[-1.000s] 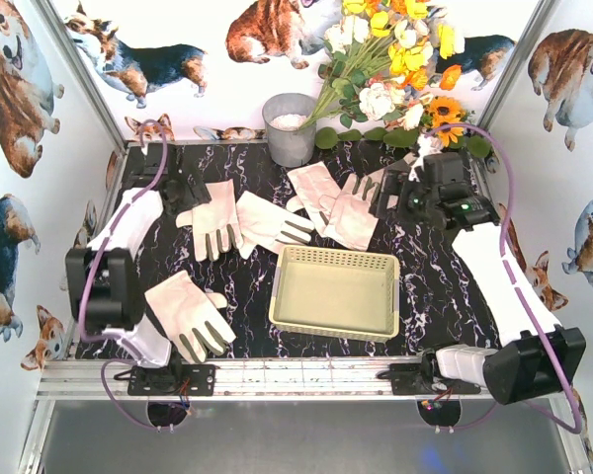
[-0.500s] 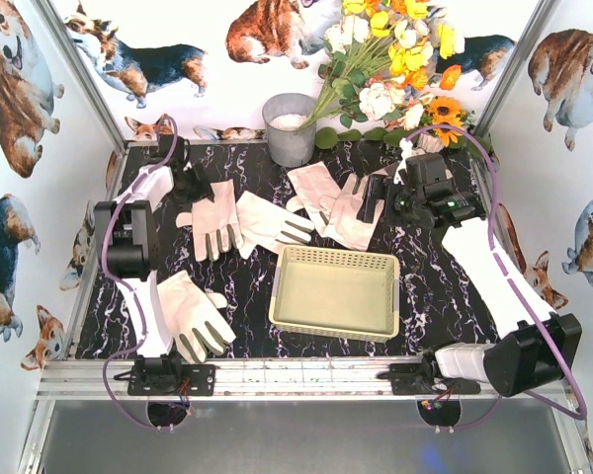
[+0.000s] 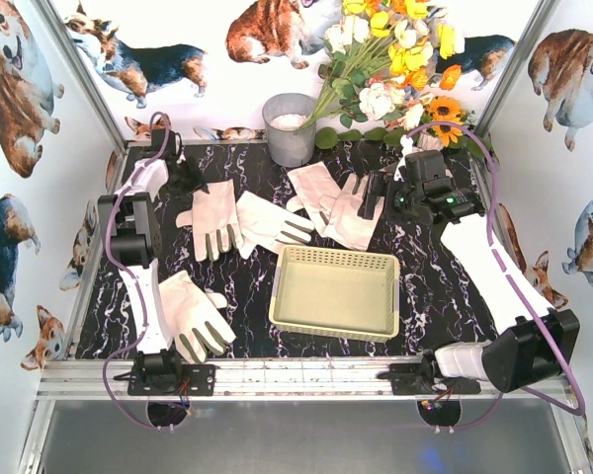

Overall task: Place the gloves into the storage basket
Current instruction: Pick up the glove from the center of the board.

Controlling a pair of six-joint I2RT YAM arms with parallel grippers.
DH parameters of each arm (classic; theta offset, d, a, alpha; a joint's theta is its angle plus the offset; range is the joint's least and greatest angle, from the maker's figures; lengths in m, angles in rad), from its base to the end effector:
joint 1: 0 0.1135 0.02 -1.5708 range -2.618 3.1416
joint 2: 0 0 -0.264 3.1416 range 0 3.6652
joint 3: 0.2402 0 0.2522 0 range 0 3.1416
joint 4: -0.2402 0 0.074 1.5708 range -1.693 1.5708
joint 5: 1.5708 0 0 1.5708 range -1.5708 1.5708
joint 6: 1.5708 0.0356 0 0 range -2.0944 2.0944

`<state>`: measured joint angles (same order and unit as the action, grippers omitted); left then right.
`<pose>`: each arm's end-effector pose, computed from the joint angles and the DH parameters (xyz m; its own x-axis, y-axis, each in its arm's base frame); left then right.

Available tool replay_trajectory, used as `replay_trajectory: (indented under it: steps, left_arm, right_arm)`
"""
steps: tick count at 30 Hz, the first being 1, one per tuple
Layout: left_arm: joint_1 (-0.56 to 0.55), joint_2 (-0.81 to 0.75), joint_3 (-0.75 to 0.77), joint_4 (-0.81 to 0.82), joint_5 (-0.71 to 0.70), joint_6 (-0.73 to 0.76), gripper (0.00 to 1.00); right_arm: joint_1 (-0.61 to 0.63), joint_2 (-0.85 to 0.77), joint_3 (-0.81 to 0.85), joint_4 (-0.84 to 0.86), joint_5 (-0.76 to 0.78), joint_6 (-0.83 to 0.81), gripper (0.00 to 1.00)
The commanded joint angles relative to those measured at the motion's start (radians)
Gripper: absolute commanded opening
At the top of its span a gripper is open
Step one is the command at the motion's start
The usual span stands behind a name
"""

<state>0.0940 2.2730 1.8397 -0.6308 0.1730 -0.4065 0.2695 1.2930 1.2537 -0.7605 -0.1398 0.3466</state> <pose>0.4894 0.0400 0.1713 -0.7959 -0.4662 -0.3862 -0.3527 0.8756 -0.3301 0.2598 0.0769 0.3393 -0.7716 0.1359 -0.6215 -0.1011 0.9383 0.3307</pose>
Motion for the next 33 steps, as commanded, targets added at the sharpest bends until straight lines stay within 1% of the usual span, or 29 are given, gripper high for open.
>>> replay_trajectory:
  steps: [1, 2, 4, 5, 7, 9, 12, 17, 21, 23, 27, 29, 33]
  left_arm:
    - [0.004, 0.027, 0.006, 0.008, 0.029, 0.012, 0.52]
    - [0.004, 0.029, 0.005, 0.011, 0.031, 0.015, 0.49]
    - [0.004, 0.022, -0.012, 0.032, 0.032, 0.019, 0.39]
    - [0.004, 0.010, -0.030, 0.054, 0.034, 0.023, 0.31]
    - [0.005, -0.019, -0.074, 0.098, 0.031, 0.036, 0.12]
    - [0.006, -0.057, -0.106, 0.136, 0.034, 0.057, 0.01]
    - [0.006, -0.139, -0.187, 0.199, 0.070, 0.089, 0.00]
    - [0.006, -0.325, -0.321, 0.275, 0.131, 0.114, 0.00]
    - [0.003, -0.504, -0.453, 0.359, 0.225, 0.074, 0.00]
    - [-0.002, -0.601, -0.515, 0.401, 0.290, 0.045, 0.00]
    - [-0.046, -0.714, -0.545, 0.387, 0.389, 0.022, 0.00]
    - [-0.094, -0.755, -0.545, 0.373, 0.437, 0.011, 0.00]
    - [-0.180, -0.828, -0.554, 0.386, 0.505, -0.048, 0.00]
  right_arm:
    - [0.007, -0.021, 0.032, 0.005, 0.023, 0.002, 0.87]
    - [0.007, -0.026, 0.027, 0.004, 0.024, 0.002, 0.87]
    - [0.006, -0.037, 0.014, 0.005, 0.028, 0.005, 0.87]
    - [0.006, -0.041, 0.008, 0.004, 0.029, 0.006, 0.87]
    - [0.006, -0.049, 0.000, 0.004, 0.026, 0.008, 0.87]
    - [0.007, -0.053, 0.002, 0.005, 0.017, 0.007, 0.87]
    - [0.007, -0.054, 0.016, 0.009, 0.004, 0.005, 0.87]
    - [0.009, -0.040, 0.047, 0.033, -0.051, 0.001, 0.87]
    - [0.020, -0.003, 0.091, 0.054, -0.147, -0.016, 0.87]
    - [0.030, 0.024, 0.127, 0.076, -0.234, -0.018, 0.87]
    - [0.068, 0.092, 0.210, 0.104, -0.367, -0.021, 0.89]
    - [0.098, 0.134, 0.275, 0.100, -0.407, -0.033, 0.92]
    - [0.134, 0.208, 0.345, 0.108, -0.483, -0.024, 0.93]
